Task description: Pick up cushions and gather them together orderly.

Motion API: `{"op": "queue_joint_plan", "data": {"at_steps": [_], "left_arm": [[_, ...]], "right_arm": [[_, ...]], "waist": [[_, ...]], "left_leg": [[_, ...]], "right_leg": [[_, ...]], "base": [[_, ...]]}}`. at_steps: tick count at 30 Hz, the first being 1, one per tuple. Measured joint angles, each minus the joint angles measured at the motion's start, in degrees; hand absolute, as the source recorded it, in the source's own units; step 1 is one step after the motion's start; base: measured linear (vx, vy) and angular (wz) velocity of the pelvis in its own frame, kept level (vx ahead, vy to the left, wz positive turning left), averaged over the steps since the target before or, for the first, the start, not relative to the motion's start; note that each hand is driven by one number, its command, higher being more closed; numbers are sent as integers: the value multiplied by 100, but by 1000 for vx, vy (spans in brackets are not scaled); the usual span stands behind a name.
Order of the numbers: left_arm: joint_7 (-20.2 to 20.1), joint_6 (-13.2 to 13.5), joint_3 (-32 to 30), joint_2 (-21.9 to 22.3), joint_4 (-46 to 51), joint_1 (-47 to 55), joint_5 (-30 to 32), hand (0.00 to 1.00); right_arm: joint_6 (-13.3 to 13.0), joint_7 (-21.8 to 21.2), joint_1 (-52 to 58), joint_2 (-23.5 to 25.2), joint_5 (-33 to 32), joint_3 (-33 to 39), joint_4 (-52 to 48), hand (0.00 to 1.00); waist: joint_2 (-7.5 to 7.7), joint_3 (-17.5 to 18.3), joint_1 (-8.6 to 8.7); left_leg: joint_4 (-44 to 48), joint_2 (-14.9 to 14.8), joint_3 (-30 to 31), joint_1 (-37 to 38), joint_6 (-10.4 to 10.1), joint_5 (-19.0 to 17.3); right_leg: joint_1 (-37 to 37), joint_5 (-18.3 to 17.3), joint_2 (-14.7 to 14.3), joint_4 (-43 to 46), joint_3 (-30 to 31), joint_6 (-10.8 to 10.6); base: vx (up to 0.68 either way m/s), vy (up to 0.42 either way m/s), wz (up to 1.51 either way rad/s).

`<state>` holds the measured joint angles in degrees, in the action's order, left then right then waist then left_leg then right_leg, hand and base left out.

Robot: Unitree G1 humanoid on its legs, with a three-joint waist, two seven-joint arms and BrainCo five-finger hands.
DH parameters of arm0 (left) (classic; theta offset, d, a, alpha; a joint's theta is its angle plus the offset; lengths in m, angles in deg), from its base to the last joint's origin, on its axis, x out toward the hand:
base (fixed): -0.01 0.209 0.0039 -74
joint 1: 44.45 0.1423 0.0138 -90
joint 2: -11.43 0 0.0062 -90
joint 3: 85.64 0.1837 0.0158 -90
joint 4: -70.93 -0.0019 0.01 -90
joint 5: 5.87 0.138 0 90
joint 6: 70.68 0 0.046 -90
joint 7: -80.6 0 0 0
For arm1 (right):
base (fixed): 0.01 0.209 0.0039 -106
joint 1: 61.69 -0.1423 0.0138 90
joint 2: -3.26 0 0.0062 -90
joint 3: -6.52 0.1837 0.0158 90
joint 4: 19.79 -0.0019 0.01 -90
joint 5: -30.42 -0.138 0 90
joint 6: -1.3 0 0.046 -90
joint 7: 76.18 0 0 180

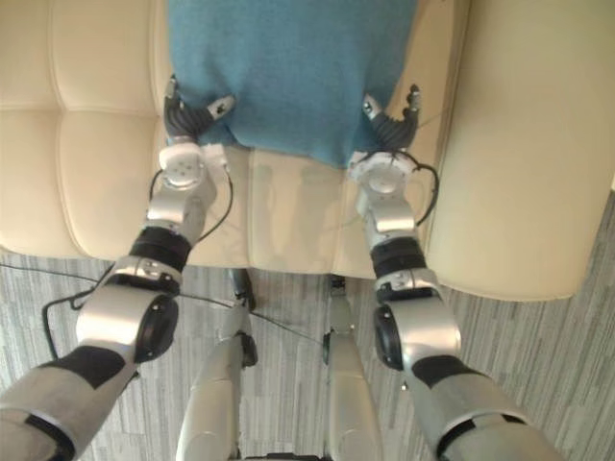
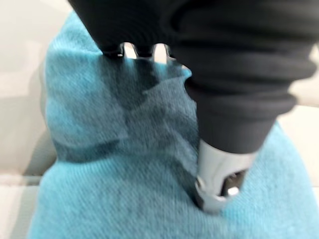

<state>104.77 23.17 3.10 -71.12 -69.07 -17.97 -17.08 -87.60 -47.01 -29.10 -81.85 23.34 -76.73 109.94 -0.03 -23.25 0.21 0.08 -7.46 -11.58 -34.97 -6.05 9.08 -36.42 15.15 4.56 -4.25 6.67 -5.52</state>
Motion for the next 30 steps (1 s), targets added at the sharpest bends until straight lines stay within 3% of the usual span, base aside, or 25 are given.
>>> {"op": "queue_joint_plan", "data": {"at_steps": [4,8,11,14,17,22,25,30], "left_arm": [[-160,38,118,-123,407,507,-22,0],[-404,101,295,-468,1055,1060,-252,0],[-537,299,289,-612,1790,1777,-513,0],[-611,389,224,-548,2606,2725,-586,0],[-785,469,2,-61,2960,4213,-605,0],[-1039,411,-12,414,2904,5737,-687,0],[-1232,314,-234,715,2313,6344,-624,0],[-1544,80,-681,827,568,6692,38,0]], "right_arm": [[-79,-137,694,24,26,-15,-571,0],[-130,-338,1471,-265,30,3,-1321,0],[-195,-536,2261,-426,101,59,-2004,0],[-237,-703,3228,-414,338,168,-2715,0],[-264,-931,4475,-64,656,209,-3156,0],[-277,-1251,5676,494,721,198,-3214,0],[-318,-1473,6262,808,922,153,-2909,0],[-345,-1808,6494,1133,1094,167,-1264,0]], "waist": [[3,2,-63],[7,4,-73],[12,13,-80],[27,66,-104],[86,284,-195],[107,708,-250],[118,1083,-261],[167,1630,-247]], "left_leg": [[-73,-28,-8,240,-31,19],[-220,-42,17,470,-57,91],[-232,-56,37,726,-65,95],[-232,-83,120,978,-85,48],[-187,-112,127,1339,-115,-88],[-57,-122,123,1851,-103,-371],[132,-122,136,2219,-91,-627],[102,-82,202,2757,-111,-775]], "right_leg": [[142,-161,-32,94,-11,23],[330,-180,-57,98,-64,41],[598,-220,-66,95,-124,61],[899,-340,-80,102,-237,79],[1219,-544,-110,236,-276,107],[1668,-880,-112,497,-303,116],[2069,-1118,-90,644,-361,118],[2604,-1397,-25,663,-531,128]], "base": [[-45,-32,-1],[-16,-17,1],[-20,-26,4],[-15,-40,13],[-12,-46,1],[46,-23,1],[80,8,7],[59,17,13]]}}
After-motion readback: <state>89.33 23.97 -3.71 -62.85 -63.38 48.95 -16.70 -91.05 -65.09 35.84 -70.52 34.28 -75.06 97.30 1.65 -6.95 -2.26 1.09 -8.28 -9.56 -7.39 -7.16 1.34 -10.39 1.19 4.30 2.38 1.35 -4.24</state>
